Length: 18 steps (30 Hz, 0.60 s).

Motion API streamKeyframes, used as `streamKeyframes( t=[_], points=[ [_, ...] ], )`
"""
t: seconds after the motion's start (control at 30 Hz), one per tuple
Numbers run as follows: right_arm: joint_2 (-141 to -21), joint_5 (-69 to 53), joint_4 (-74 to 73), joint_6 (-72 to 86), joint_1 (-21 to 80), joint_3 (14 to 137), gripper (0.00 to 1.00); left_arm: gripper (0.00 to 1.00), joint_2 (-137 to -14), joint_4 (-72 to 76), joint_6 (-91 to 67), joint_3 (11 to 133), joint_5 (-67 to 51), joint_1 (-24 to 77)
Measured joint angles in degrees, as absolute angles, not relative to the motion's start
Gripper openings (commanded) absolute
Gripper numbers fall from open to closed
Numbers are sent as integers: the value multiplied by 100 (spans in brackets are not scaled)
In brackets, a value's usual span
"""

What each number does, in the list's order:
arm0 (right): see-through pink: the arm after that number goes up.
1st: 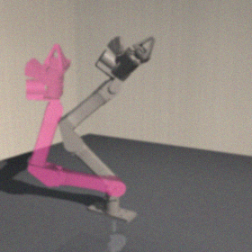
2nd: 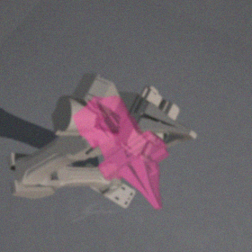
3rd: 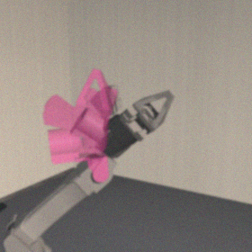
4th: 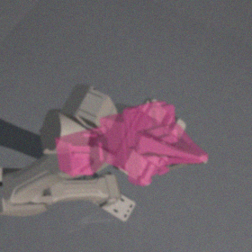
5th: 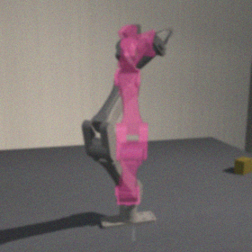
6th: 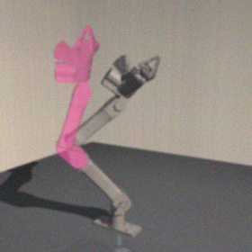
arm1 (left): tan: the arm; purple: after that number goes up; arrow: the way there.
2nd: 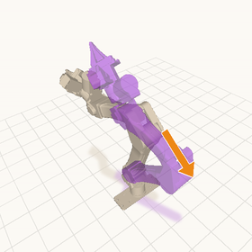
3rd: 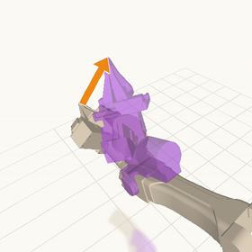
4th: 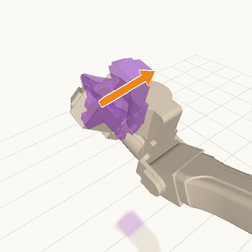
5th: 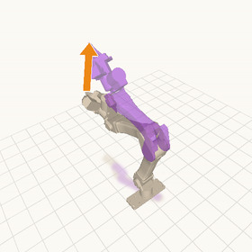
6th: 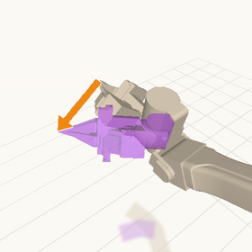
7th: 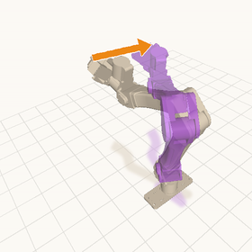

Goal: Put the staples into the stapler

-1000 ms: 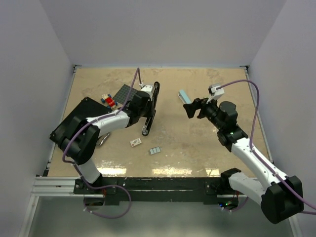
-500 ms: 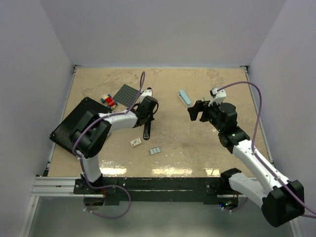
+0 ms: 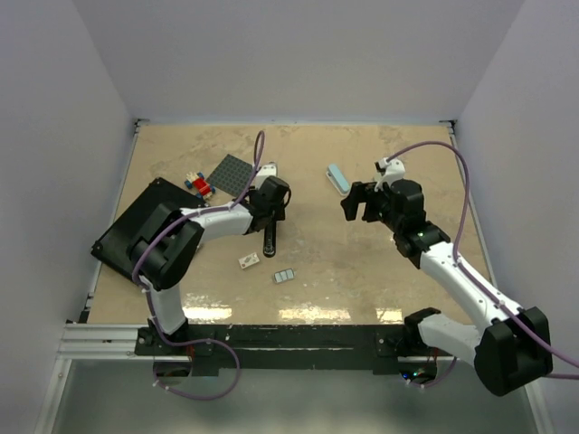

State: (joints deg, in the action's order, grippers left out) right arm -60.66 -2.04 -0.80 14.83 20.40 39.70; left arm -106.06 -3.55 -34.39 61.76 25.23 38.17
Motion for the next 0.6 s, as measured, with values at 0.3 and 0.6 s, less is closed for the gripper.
streamKeyframes(
  t=[0.3,0.6],
  points=[
    [-7861,-97,-716,1179,2040,5638,92,95,-9588,-447,-3524,5898,2558,3817],
    [-10608,242,-1747,709,2040,8305,86,100,-7142,-399,-2978,4862,2359,3817]
  ],
)
